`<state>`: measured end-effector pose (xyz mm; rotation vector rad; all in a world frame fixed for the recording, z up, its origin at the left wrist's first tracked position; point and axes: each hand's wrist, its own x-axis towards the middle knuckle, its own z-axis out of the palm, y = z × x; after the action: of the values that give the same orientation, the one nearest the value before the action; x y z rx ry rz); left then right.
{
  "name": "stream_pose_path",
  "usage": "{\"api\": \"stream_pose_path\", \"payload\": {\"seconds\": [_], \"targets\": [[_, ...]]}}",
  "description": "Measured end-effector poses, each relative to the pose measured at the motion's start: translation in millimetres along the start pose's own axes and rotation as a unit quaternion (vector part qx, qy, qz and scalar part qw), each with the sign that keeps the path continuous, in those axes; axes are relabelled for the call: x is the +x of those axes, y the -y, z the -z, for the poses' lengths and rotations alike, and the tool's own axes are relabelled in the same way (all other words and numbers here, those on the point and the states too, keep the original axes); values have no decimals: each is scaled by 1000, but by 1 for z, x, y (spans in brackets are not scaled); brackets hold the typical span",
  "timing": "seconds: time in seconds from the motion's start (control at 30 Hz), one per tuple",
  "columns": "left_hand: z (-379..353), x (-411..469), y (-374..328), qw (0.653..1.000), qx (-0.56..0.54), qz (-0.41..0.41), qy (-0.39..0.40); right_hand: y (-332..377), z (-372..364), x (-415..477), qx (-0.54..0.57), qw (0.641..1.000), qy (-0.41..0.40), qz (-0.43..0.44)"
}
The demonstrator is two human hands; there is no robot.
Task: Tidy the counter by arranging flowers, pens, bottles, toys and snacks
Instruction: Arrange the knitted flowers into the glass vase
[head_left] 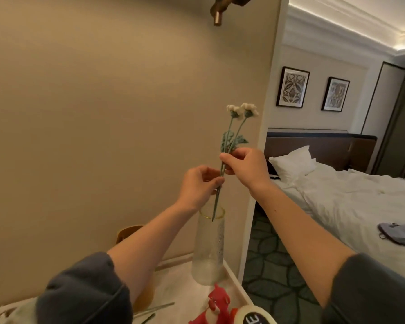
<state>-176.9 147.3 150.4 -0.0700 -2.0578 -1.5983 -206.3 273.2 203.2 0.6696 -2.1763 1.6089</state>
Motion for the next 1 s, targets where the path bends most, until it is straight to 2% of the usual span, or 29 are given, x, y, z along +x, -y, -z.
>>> {"api": "stream_pose_path", "payload": {"seconds": [0.27, 0.4, 0.67, 0.8, 1.0], "targets": [[-19, 53, 37, 999, -2, 22, -26, -46, -14, 47, -5, 1000, 0, -4], [-21, 63, 62, 998, 42, 37, -17, -75, -29, 55, -13, 1000, 6, -23], [-23, 52, 134, 991, 123, 58, 13, -152, -63, 35, -38, 991, 51, -116], [-22, 46, 154, 983, 181, 26, 10, -177, -73, 18, -47, 988, 49, -138], [-25, 36, 167, 985, 171, 34, 1, -194, -82, 1, -40, 984, 30, -171]]}}
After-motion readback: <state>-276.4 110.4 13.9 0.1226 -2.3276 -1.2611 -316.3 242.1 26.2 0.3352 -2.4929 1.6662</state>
